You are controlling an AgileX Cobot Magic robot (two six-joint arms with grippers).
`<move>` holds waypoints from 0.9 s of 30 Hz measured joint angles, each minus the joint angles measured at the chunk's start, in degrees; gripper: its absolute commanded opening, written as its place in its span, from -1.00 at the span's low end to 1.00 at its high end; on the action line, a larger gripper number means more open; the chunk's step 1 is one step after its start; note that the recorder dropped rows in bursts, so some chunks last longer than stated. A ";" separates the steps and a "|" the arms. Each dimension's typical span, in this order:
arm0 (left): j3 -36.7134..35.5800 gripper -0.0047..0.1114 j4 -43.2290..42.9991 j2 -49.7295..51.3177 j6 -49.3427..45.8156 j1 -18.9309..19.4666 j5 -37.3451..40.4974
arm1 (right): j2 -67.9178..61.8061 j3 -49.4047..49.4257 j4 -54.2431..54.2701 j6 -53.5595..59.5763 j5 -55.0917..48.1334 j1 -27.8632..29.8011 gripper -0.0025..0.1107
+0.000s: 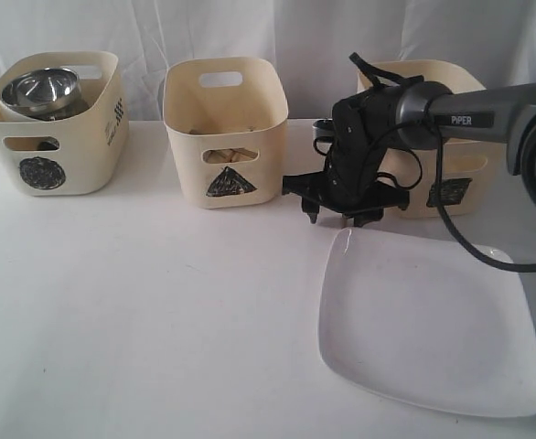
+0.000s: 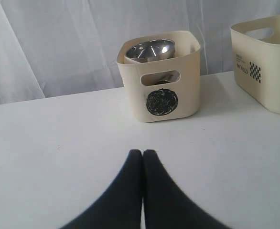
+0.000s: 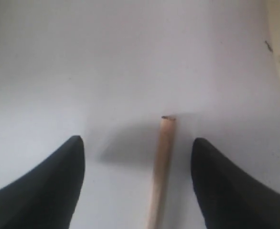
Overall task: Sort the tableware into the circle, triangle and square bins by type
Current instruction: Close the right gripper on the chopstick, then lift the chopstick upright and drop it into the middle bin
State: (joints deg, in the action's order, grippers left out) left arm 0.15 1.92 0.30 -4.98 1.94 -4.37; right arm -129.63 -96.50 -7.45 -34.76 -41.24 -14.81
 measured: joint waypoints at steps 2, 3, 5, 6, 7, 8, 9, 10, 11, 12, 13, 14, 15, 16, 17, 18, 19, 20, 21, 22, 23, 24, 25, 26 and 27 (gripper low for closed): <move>0.00 -0.92 0.00 0.00 0.00 0.00 0.00 | -0.14 -0.15 -0.11 0.00 -0.12 -0.08 0.00; 0.00 -0.92 0.00 0.00 0.00 0.00 0.00 | -0.28 -0.19 -0.11 0.00 -0.12 -0.08 -0.06; 0.00 -0.92 0.00 0.00 0.00 0.00 0.00 | -0.49 -0.42 -0.37 0.00 -0.38 -0.08 -0.19; 0.00 -0.92 0.00 0.00 0.00 0.00 0.00 | -0.48 -0.46 -0.37 0.00 -0.60 -0.08 -0.27; 0.00 -0.92 0.00 0.00 0.00 0.00 0.00 | -0.48 -0.46 -0.59 0.00 -0.60 -0.08 -0.35; 0.00 -0.92 0.00 0.00 0.00 0.00 0.00 | -0.59 -0.57 -0.60 0.00 -0.70 -0.08 -0.44; 0.00 -0.92 0.00 0.00 0.00 0.00 0.00 | -0.59 -0.55 -0.68 0.33 -0.70 -0.08 -0.53; 0.00 -0.92 0.00 0.00 0.00 0.00 0.00 | -0.61 -0.55 -0.73 0.77 -0.70 -0.08 -0.61; 0.00 -0.92 0.00 0.00 0.00 0.00 0.00 | -0.61 -0.55 -0.73 1.25 -0.81 -0.08 -0.73; 0.00 -0.92 0.00 0.00 0.00 0.00 0.00 | -0.61 -0.55 -0.83 2.03 -0.93 -0.08 -0.81; 0.00 -0.92 0.00 0.00 0.00 0.00 0.00 | -0.61 -0.55 -0.98 2.47 -1.16 -0.08 -0.88; 0.00 -0.92 0.00 0.00 0.00 0.00 0.00 | -0.61 -0.55 -0.98 2.99 -1.29 -0.08 -0.96; 0.00 -0.92 0.00 0.00 0.00 0.00 0.00 | -0.61 -0.55 -0.73 3.36 -1.67 -0.08 -0.96; 0.00 -0.92 0.00 0.00 0.00 0.00 0.00 | -0.61 -0.55 -0.54 3.50 -1.67 -0.08 -0.96; 0.00 -0.92 0.00 0.00 0.00 0.00 0.00 | -0.61 -0.68 -0.54 4.00 -1.67 -0.08 -0.96; 0.00 -0.92 0.00 0.00 0.00 0.00 0.00 | -0.71 -0.68 -0.42 4.31 -1.76 -0.08 -0.96; 0.00 -0.92 0.00 0.00 0.00 0.00 0.00 | -0.71 -0.68 -0.42 4.59 -1.89 -0.08 -0.96; 0.00 -0.92 0.00 0.00 0.00 0.00 0.00 | -0.71 -0.68 -0.42 4.87 -1.89 -0.08 -0.96; 0.00 -0.92 0.00 0.00 0.00 0.00 0.00 | -0.71 -0.68 -0.33 5.41 -2.01 -0.08 -0.96; 0.00 -0.92 0.00 0.00 0.00 0.00 0.00 | -0.59 -0.68 -0.33 5.41 -2.01 -0.08 -0.96; 0.00 -0.92 0.00 0.00 0.00 0.00 0.00 | -0.26 -0.68 -0.16 5.63 -2.36 -0.08 -0.96; 0.00 -0.92 0.00 0.00 0.00 0.00 0.00 | 0.06 -0.54 -0.04 5.63 -2.67 -0.14 -0.96; 0.00 -0.92 0.00 0.00 0.00 0.00 0.00 | 0.77 -0.29 0.21 6.05 -2.93 -0.43 -0.96; 0.00 -0.92 0.00 0.00 0.00 0.00 0.00 | 1.32 -0.30 0.42 6.58 -2.93 -0.62 -0.96; 0.00 -0.92 0.00 0.00 0.00 0.00 0.00 | 2.59 -0.30 0.77 7.78 -2.93 -1.05 -0.96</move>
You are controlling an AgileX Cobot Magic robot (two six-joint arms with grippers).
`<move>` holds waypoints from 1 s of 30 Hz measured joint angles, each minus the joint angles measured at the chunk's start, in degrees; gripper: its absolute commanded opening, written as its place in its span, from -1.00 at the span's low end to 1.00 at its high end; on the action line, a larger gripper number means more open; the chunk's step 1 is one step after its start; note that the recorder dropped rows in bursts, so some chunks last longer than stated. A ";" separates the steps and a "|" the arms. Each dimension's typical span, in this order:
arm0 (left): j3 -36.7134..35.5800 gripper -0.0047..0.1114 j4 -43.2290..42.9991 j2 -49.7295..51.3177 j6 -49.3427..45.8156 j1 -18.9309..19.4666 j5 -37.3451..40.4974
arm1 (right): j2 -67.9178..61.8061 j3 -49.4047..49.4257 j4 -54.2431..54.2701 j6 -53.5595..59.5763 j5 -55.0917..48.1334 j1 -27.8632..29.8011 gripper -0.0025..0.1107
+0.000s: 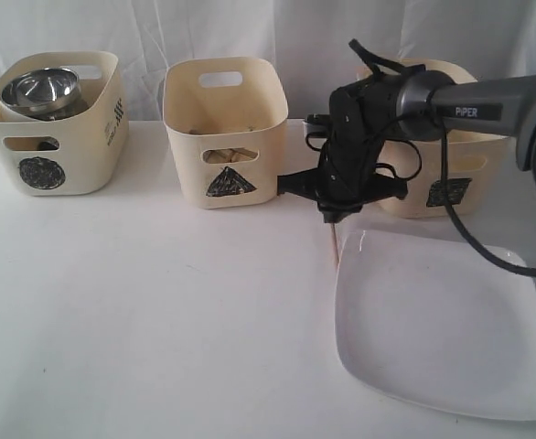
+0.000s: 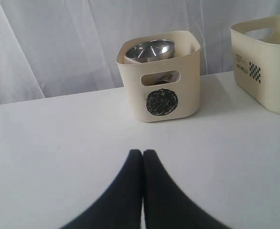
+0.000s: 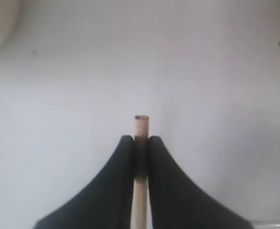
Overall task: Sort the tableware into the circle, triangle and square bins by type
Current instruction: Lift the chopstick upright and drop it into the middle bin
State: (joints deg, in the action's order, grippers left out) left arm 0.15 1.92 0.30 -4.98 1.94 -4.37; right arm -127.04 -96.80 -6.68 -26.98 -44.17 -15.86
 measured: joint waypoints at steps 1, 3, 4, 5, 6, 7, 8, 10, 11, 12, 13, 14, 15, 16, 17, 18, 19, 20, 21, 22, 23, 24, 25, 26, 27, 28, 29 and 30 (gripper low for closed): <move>0.00 -0.92 0.00 0.00 0.00 0.00 0.00 | 0.78 0.00 0.31 0.93 0.12 -0.39 -0.96; 0.00 -0.92 0.00 0.00 0.00 0.00 0.00 | 3.68 0.03 2.95 4.77 1.24 -1.85 -0.96; 0.00 -0.92 0.00 0.00 0.00 0.00 0.00 | 4.31 0.03 4.02 5.79 1.54 -2.21 -0.96; 0.00 -0.92 0.00 0.00 0.00 0.00 0.00 | 5.17 0.03 6.18 7.97 1.95 -2.95 -0.96; 0.00 -0.92 0.00 0.00 0.00 0.00 0.00 | 5.48 0.03 7.75 9.22 2.10 -3.47 -0.96; 0.00 -0.92 0.00 0.00 0.00 0.00 0.00 | 5.73 0.03 10.07 11.52 2.10 -4.15 -0.96; 0.00 -0.92 0.00 0.00 0.00 0.00 0.00 | 5.96 0.03 11.50 13.07 1.80 -4.58 -0.96; 0.00 -0.92 0.00 0.00 0.00 0.00 0.00 | 6.72 0.03 14.96 16.02 1.15 -5.40 -0.96; 0.00 -0.92 0.00 0.00 0.00 0.00 0.00 | 8.00 0.12 16.28 17.99 1.12 -5.75 -0.96; 0.00 -0.92 0.00 0.00 0.00 0.00 0.00 | 8.78 0.24 17.11 19.54 1.52 -5.75 -0.96; 0.00 -0.92 0.00 0.00 0.00 0.00 0.00 | 10.25 0.45 18.27 21.99 2.27 -5.86 -0.96; 0.00 -0.92 0.00 0.00 0.00 0.00 0.00 | 11.47 1.01 18.93 23.30 3.76 -5.84 -0.96; 0.00 -0.92 0.00 0.00 0.00 0.00 0.00 | 13.27 1.93 19.74 24.33 5.46 -5.84 -0.96; 0.00 -0.92 0.00 0.00 0.00 0.00 0.00 | 15.25 3.23 20.14 25.46 8.48 -5.84 -0.96; 0.00 -0.92 0.00 0.00 0.00 0.00 0.00 | 17.42 4.88 20.54 26.03 10.91 -5.84 -0.96; 0.00 -0.92 0.00 0.00 0.00 0.00 0.00 | 19.22 6.41 20.94 26.30 13.50 -5.84 -0.96; 0.00 -0.92 0.00 0.00 0.00 0.00 0.00 | 21.89 8.95 21.34 26.98 17.49 -5.72 -0.96; 0.00 -0.92 0.00 0.00 0.00 0.00 0.00 | 23.65 10.71 21.61 26.98 20.27 -5.49 -0.96; 0.00 -0.92 0.00 0.00 0.00 0.00 0.00 | 25.29 12.48 21.72 26.98 23.11 -5.36 -0.96; 0.00 -0.92 0.00 0.00 0.00 0.00 0.00 | 27.61 15.10 21.87 26.98 27.52 -5.25 -0.96; 0.00 -0.92 0.00 0.00 0.00 0.00 0.00 | 29.02 16.73 22.00 26.98 30.53 -5.17 -0.96; 0.00 -0.92 0.00 0.00 0.00 0.00 0.00 | 30.55 18.58 22.31 26.98 34.23 -5.12 -0.96; 0.00 -0.92 0.00 0.00 0.00 0.00 0.00 | 31.79 20.08 22.64 26.98 38.00 -5.12 -0.96; 0.00 -0.92 0.00 0.00 0.00 0.00 0.00 | 32.72 21.20 22.89 26.98 41.70 -5.02 -0.96; 0.00 -0.92 0.00 0.00 0.00 0.00 0.00 | 33.29 21.90 22.89 25.90 45.04 -4.87 -0.96; 0.00 -0.92 0.00 0.00 0.00 0.00 0.00 | 33.60 22.19 22.89 24.50 48.06 -4.75 -0.96; 0.00 -0.92 0.00 0.00 0.00 0.00 0.00 | 33.57 22.27 23.01 23.18 50.17 -4.61 -0.96; 0.00 -0.92 0.00 0.00 0.00 0.00 0.00 | 33.57 22.41 23.01 21.49 52.61 -4.27 -0.96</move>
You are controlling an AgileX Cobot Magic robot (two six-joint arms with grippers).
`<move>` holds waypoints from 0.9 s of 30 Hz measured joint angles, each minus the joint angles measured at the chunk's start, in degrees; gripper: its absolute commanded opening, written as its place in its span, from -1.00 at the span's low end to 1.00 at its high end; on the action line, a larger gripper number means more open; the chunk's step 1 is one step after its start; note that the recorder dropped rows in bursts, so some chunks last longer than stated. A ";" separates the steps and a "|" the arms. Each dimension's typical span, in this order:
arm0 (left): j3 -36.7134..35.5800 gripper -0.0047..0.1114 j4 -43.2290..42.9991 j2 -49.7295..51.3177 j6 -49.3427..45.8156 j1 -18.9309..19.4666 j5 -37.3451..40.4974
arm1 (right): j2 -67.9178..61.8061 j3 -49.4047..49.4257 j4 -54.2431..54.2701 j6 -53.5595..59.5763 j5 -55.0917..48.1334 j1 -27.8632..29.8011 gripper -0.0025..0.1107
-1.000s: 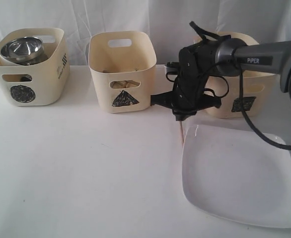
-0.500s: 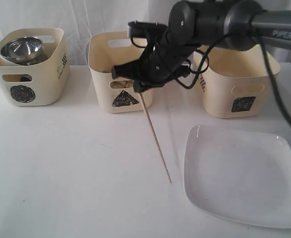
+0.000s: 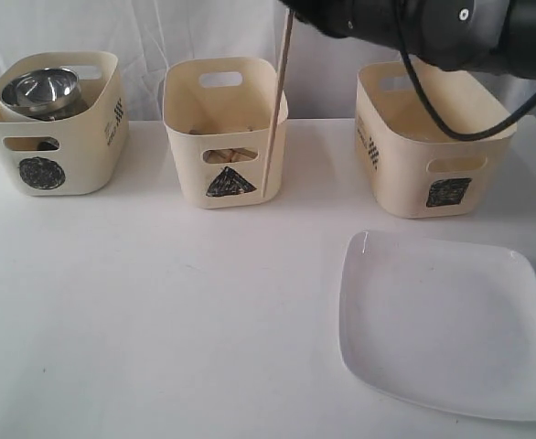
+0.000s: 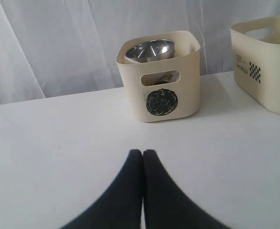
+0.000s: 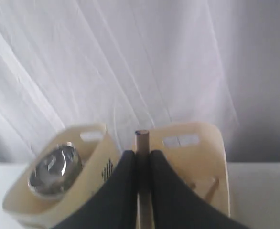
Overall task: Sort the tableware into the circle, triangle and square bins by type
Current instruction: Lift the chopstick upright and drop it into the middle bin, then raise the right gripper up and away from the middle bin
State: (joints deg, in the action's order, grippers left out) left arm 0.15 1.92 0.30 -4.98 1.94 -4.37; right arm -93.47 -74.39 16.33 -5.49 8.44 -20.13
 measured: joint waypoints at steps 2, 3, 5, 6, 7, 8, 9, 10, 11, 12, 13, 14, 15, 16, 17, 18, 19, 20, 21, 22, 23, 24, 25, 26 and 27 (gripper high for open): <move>0.00 -0.92 0.00 0.00 0.00 0.00 0.00 | 0.00 0.24 0.00 -2.61 3.15 0.56 -0.96; 0.00 -0.92 0.00 0.00 0.00 0.00 0.00 | 0.00 0.34 0.12 -3.50 4.18 1.00 -0.96; 0.00 -0.92 0.00 0.00 0.00 0.00 0.00 | -0.11 0.34 0.12 -4.33 5.66 1.65 -0.96; 0.00 -0.92 0.00 0.00 0.00 0.00 0.00 | -0.38 0.34 0.12 -4.65 6.47 2.13 -0.96; 0.00 -0.92 0.00 0.00 0.00 0.00 0.00 | -1.00 0.34 0.12 -5.02 7.39 2.50 -0.96; 0.00 -0.92 0.00 0.00 0.00 0.00 0.00 | -1.62 0.34 0.12 -6.05 8.39 3.14 -0.96; 0.00 -0.92 0.00 0.00 0.00 0.00 0.00 | -2.19 0.34 0.12 -7.17 9.18 3.76 -0.96; 0.00 -0.92 0.00 0.00 0.00 0.00 0.00 | -3.00 0.34 0.12 -8.82 10.08 4.48 -0.96; 0.00 -0.92 0.00 0.00 0.00 0.00 0.00 | -3.91 0.24 0.12 -10.53 10.88 5.19 -0.96; 0.00 -0.92 0.00 0.00 0.00 0.00 0.00 | -4.69 -0.23 0.04 -12.08 11.19 5.68 -0.96; 0.00 -0.92 0.00 0.00 0.00 0.00 0.00 | -5.76 -0.93 -0.09 -13.22 11.42 6.19 -0.96; 0.00 -0.92 0.00 0.00 0.00 0.00 0.00 | -6.88 -1.82 -0.09 -13.91 11.42 6.57 -0.96; 0.00 -0.92 0.00 0.00 0.00 0.00 0.00 | -7.74 -2.86 -0.12 -14.37 11.51 6.83 -0.96; 0.00 -0.92 0.00 0.00 0.00 0.00 0.00 | -8.78 -3.92 -0.77 -14.65 11.82 6.92 -0.96; 0.00 -0.92 0.00 0.00 0.00 0.00 0.00 | -9.73 -4.83 -1.89 -14.88 12.50 6.92 -0.96; 0.00 -0.92 0.00 0.00 0.00 0.00 0.00 | -10.46 -5.30 -3.44 -14.88 13.45 6.92 -0.96; 0.00 -0.92 0.00 0.00 0.00 0.00 0.00 | -10.95 -5.60 -4.98 -14.88 14.50 6.92 -0.96; 0.00 -0.92 0.00 0.00 0.00 0.00 0.00 | -11.07 -5.83 -6.21 -15.00 15.09 6.92 -0.96; 0.00 -0.92 0.00 0.00 0.00 0.00 0.00 | -11.07 -5.83 -6.90 -15.00 15.23 6.92 -0.96; 0.00 -0.92 0.00 0.00 0.00 0.00 0.00 | -11.07 -5.95 -7.75 -15.00 15.26 6.92 -0.96; 0.00 -0.92 0.00 0.00 0.00 0.00 0.00 | -11.07 -5.95 -8.62 -15.00 15.26 6.92 -0.96; 0.00 -0.92 0.00 0.00 0.00 0.00 0.00 | -11.07 -5.95 -9.20 -15.00 15.12 6.92 -0.96; 0.00 -0.92 0.00 0.00 0.00 0.00 0.00 | -11.07 -6.05 -9.64 -15.00 13.94 6.92 -0.96; 0.00 -0.92 0.00 0.00 0.00 0.00 0.00 | -11.07 -6.05 -10.07 -15.00 12.94 6.92 -0.96; 0.00 -0.92 0.00 0.00 0.00 0.00 0.00 | -11.07 -6.05 -10.83 -15.00 12.22 6.81 -0.96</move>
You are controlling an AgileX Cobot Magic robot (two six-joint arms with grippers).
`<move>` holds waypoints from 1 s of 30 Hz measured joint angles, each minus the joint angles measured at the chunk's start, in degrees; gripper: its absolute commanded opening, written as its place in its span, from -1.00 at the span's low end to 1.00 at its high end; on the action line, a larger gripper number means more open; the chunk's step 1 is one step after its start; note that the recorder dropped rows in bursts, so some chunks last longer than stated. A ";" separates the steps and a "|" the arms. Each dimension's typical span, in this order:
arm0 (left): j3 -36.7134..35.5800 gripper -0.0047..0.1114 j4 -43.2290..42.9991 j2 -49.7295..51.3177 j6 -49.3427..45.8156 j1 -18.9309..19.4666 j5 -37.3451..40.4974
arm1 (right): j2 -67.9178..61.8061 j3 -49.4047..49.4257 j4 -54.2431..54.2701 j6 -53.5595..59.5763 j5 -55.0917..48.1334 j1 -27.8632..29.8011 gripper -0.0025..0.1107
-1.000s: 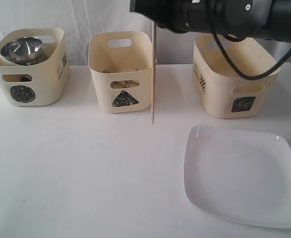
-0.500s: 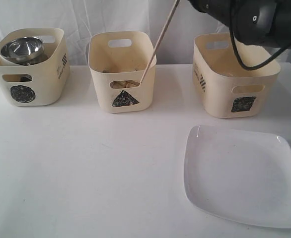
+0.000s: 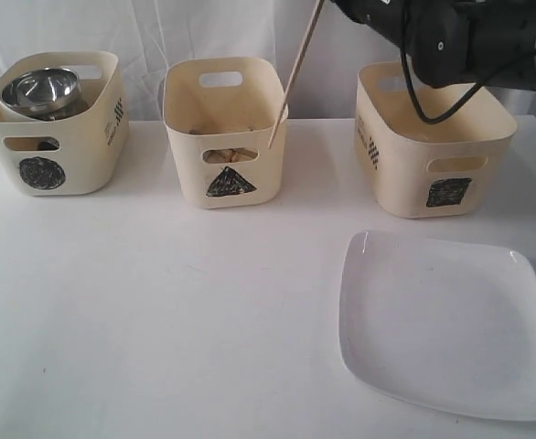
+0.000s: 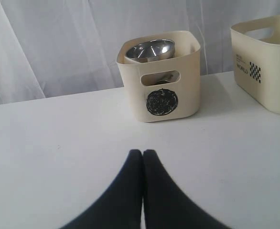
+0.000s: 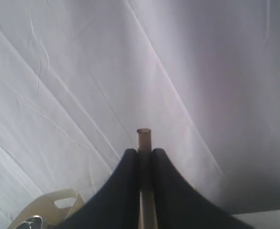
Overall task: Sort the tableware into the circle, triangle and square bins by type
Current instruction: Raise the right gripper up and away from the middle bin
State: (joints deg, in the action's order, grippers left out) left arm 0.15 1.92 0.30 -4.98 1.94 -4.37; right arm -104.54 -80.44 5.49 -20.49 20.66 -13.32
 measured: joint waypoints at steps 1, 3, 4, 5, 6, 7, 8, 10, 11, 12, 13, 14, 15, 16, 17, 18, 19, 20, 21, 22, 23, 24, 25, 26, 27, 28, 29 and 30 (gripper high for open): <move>0.00 -0.92 0.00 0.00 0.00 0.00 0.00 | 0.00 0.00 -0.78 0.00 -0.66 0.00 -0.96; 0.00 -0.92 0.00 0.00 0.00 0.00 0.00 | 0.00 0.00 -2.00 0.00 -1.05 -0.09 -0.96; 0.00 -0.92 0.00 0.00 0.00 0.00 0.00 | 0.00 0.24 -2.64 0.00 -1.14 -0.21 -0.96; 0.00 -0.92 0.00 0.00 0.00 0.00 0.00 | 0.00 0.52 -2.98 0.00 -1.14 -0.30 -0.96; 0.00 -0.92 0.00 0.00 0.00 0.00 0.00 | 0.00 0.84 -3.20 0.00 -1.14 -0.33 -0.96; 0.00 -0.92 0.00 0.00 0.00 0.00 0.00 | -0.12 1.11 -3.23 0.00 -1.14 -0.43 -0.96; 0.00 -0.92 0.00 0.00 0.00 0.00 0.00 | -0.36 1.32 -3.29 0.00 -1.27 -0.43 -0.96; 0.00 -0.92 0.00 0.00 0.00 0.00 0.00 | -1.06 1.32 -3.37 0.00 -1.07 -0.43 -0.96; 0.00 -0.92 0.00 0.00 0.00 0.00 0.00 | -1.50 1.43 -3.37 -0.44 -0.46 -0.43 -0.96; 0.00 -0.92 0.00 0.00 0.00 0.00 0.00 | -1.92 1.64 -3.37 -1.14 0.54 -0.43 -0.96; 0.00 -0.92 0.00 0.00 0.00 0.00 0.00 | -2.26 1.65 -3.37 -2.08 1.47 -0.43 -0.96; 0.00 -0.92 0.00 0.00 0.00 0.00 0.00 | -2.73 1.65 -3.37 -3.53 2.81 -0.43 -0.96; 0.00 -0.92 0.00 0.00 0.00 0.00 0.00 | -3.14 1.65 -3.37 -5.16 4.33 -0.32 -0.96; 0.00 -0.92 0.00 0.00 0.00 0.00 0.00 | -3.47 1.65 -3.37 -7.19 5.46 -0.07 -0.96; 0.00 -0.92 0.00 0.00 0.00 0.00 0.00 | -3.86 1.65 -3.37 -9.40 6.75 0.26 -0.96; 0.00 -0.92 0.00 0.00 0.00 0.00 0.00 | -4.39 1.65 -3.04 -11.64 7.64 0.54 -0.96; 0.00 -0.92 0.00 0.00 0.00 0.00 0.00 | -4.79 1.65 -2.81 -13.20 8.16 0.82 -0.96; 0.00 -0.92 0.00 0.00 0.00 0.00 0.00 | -5.31 1.65 -2.36 -14.87 8.45 1.30 -0.96; 0.00 -0.92 0.00 0.00 0.00 0.00 0.00 | -5.68 1.65 -2.07 -15.50 8.54 1.57 -0.96; 0.00 -0.92 0.00 0.00 0.00 0.00 0.00 | -6.10 1.65 -1.78 -15.92 8.58 1.83 -0.96; 0.00 -0.92 0.00 0.00 0.00 0.00 0.00 | -6.24 1.73 -1.64 -16.54 8.94 2.06 -0.96; 0.00 -0.92 0.00 0.00 0.00 0.00 0.00 | -6.38 1.73 -1.55 -16.74 9.40 2.34 -0.96; 0.00 -0.92 0.00 0.00 0.00 0.00 0.00 | -6.49 1.73 -1.50 -16.86 10.10 2.58 -0.96; 0.00 -0.92 0.00 0.00 0.00 0.00 0.00 | -6.47 1.73 -1.38 -17.18 11.53 2.92 -0.96; 0.00 -0.92 0.00 0.00 0.00 0.00 0.00 | -6.47 1.73 -1.38 -17.76 12.66 3.04 -0.96; 0.00 -0.92 0.00 0.00 0.00 0.00 0.00 | -6.47 1.73 -1.20 -18.26 13.95 3.19 -0.96; 0.00 -0.92 0.00 0.00 0.00 0.00 0.00 | -6.47 1.73 -1.00 -19.23 14.96 3.66 -0.96; 0.00 -0.92 0.00 0.00 0.00 0.00 0.00 | -6.47 1.73 -0.63 -19.61 15.55 3.97 -0.96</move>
State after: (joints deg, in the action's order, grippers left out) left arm 0.15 1.92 0.30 -4.98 1.94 -4.37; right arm -111.01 -78.70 4.86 -40.10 36.21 -9.35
